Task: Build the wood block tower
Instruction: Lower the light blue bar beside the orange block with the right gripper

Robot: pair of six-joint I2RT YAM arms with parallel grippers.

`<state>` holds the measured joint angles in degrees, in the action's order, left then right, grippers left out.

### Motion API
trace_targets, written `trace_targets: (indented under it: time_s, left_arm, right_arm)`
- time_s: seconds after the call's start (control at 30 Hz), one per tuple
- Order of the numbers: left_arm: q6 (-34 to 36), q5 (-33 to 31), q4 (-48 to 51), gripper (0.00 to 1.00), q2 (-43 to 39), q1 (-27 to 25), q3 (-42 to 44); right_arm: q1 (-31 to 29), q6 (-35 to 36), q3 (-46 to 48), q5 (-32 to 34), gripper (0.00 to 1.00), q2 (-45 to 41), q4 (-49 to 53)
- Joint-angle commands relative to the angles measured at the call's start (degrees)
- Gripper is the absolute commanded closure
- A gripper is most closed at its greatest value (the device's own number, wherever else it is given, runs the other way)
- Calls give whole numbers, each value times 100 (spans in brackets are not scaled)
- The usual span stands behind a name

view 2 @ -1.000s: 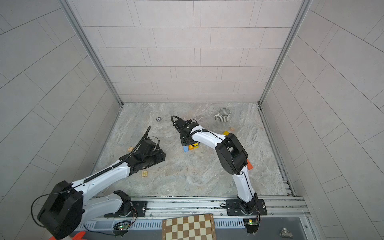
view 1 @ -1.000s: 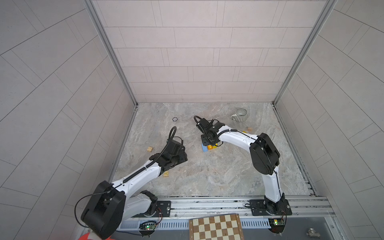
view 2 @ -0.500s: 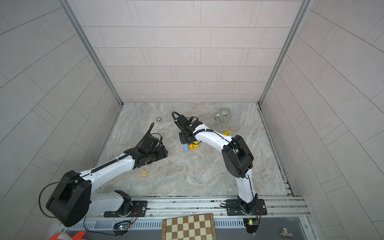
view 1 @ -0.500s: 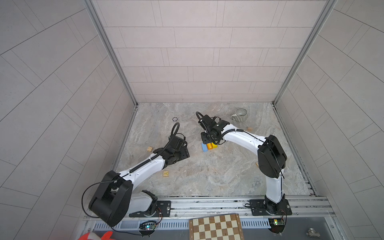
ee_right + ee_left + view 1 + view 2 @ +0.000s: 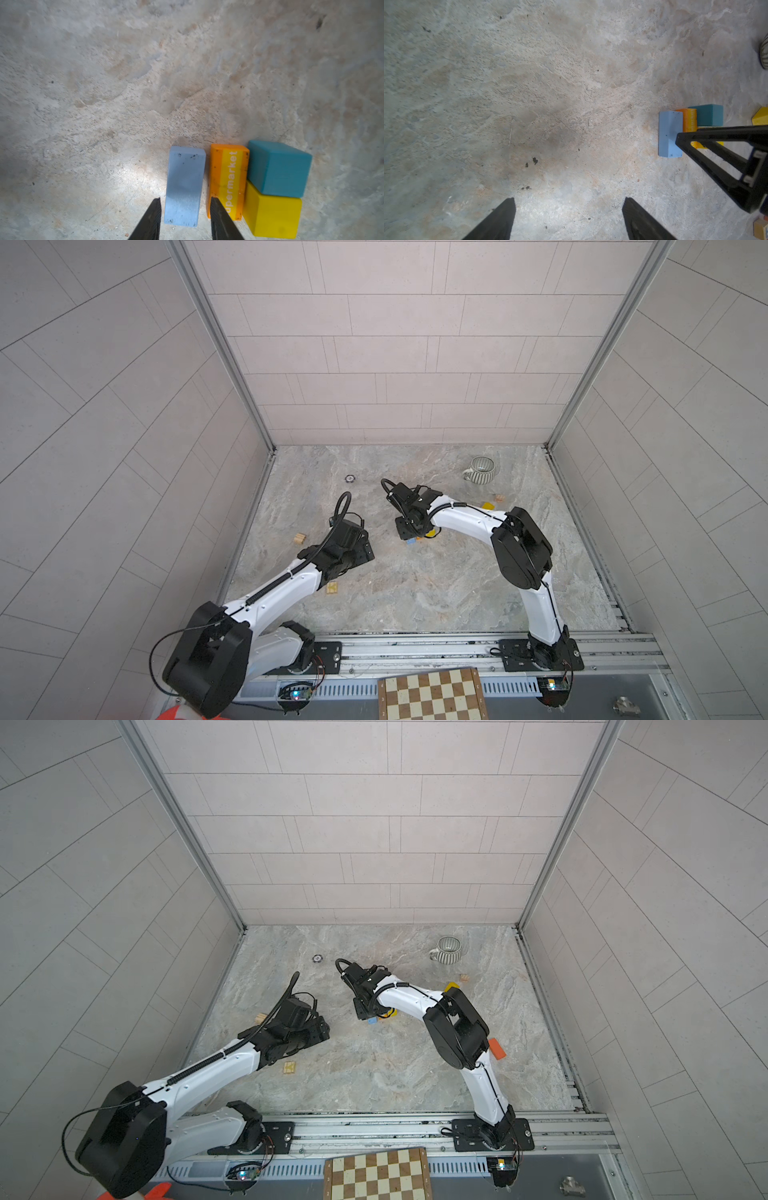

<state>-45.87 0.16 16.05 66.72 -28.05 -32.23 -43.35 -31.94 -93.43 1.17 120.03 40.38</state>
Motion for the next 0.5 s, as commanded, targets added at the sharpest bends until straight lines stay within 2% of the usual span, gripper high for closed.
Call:
trace_targets:
  time_s: [0.0,0.47]
  left_arm:
    - [-19,-22,-32,12,-89,46,85]
    - [-10,53,-84,12,-101,91,138]
  right_arm:
    - [-57,-92,-141,83,60,150,66]
    - [-109,-145,-271,85,60,369,86]
